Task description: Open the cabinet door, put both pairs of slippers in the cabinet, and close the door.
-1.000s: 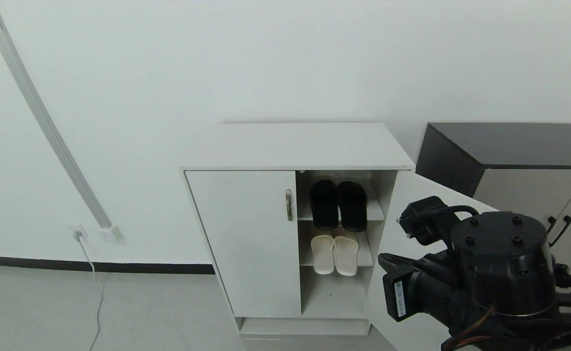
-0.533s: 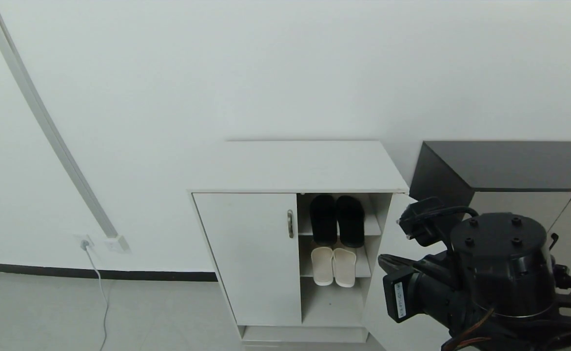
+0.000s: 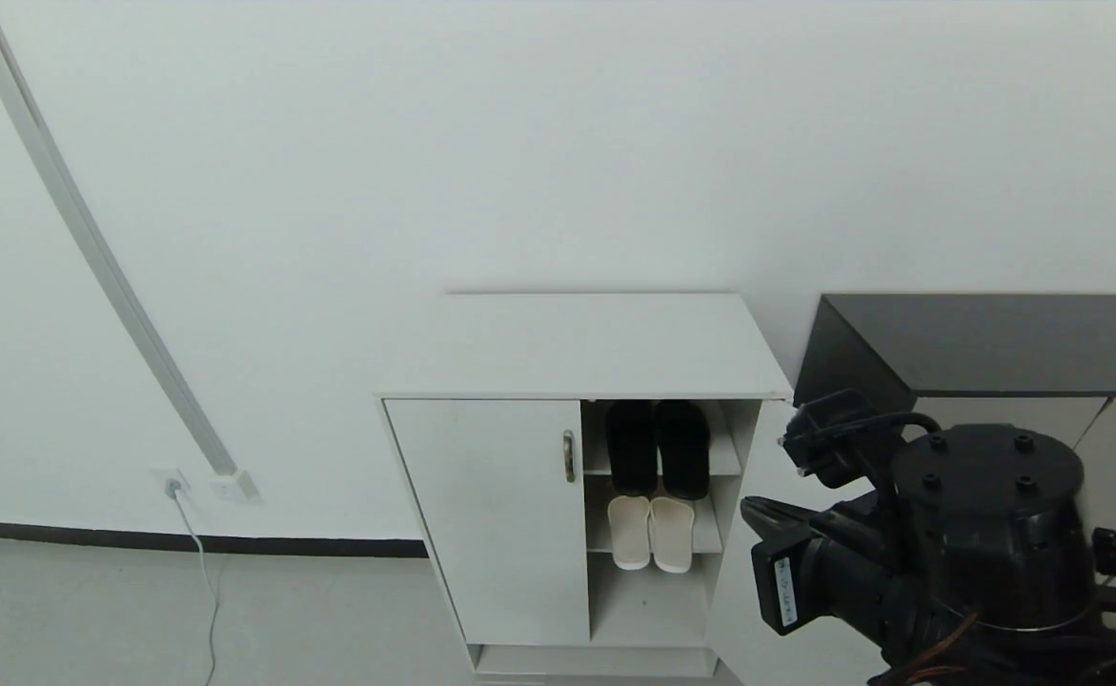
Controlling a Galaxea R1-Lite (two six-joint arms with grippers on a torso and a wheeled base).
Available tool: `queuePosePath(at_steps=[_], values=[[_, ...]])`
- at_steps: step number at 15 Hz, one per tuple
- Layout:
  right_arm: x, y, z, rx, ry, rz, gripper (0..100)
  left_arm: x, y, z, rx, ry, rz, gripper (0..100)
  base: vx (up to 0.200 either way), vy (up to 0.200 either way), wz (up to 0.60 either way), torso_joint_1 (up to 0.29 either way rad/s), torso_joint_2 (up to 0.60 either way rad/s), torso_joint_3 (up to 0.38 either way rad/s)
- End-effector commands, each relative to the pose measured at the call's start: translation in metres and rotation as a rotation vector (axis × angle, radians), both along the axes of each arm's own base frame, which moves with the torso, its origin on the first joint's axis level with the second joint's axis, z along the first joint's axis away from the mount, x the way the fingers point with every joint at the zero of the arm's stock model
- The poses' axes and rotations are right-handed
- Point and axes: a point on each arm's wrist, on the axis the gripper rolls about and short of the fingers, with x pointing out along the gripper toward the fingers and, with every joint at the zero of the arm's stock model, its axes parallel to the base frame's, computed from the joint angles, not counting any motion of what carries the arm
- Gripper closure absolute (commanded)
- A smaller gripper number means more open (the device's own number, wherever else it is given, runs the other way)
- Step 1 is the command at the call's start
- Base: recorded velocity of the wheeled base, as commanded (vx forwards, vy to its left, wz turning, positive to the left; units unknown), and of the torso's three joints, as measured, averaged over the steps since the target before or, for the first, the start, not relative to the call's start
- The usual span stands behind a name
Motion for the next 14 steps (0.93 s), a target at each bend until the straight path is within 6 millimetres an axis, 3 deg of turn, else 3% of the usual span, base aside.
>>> queuePosePath(at_steps=[1,3,9,14], values=[[0.001,0.000,-0.003,-0.006,0.004,-0.002,100,0.000,0.000,0.000,0.000,0.000,0.000,100,0.000,0.000,0.00,0.000,0.00,0.000],[0.000,0.000,-0.002,-0.003,0.002,-0.001,100,0.000,0.000,0.000,0.000,0.000,0.000,100,0.000,0.000,0.00,0.000,0.00,0.000],[0.006,-0.003,-0.001,-0.001,0.000,-0.025,100,0.000,0.000,0.000,0.002,0.000,0.002,100,0.000,0.000,-0.60,0.003,0.00,0.002],[0.013,-0.007,0.003,0.020,-0.018,-0.057,100,0.000,0.000,0.000,0.002,0.000,0.003,100,0.000,0.000,0.00,0.000,0.00,0.000]])
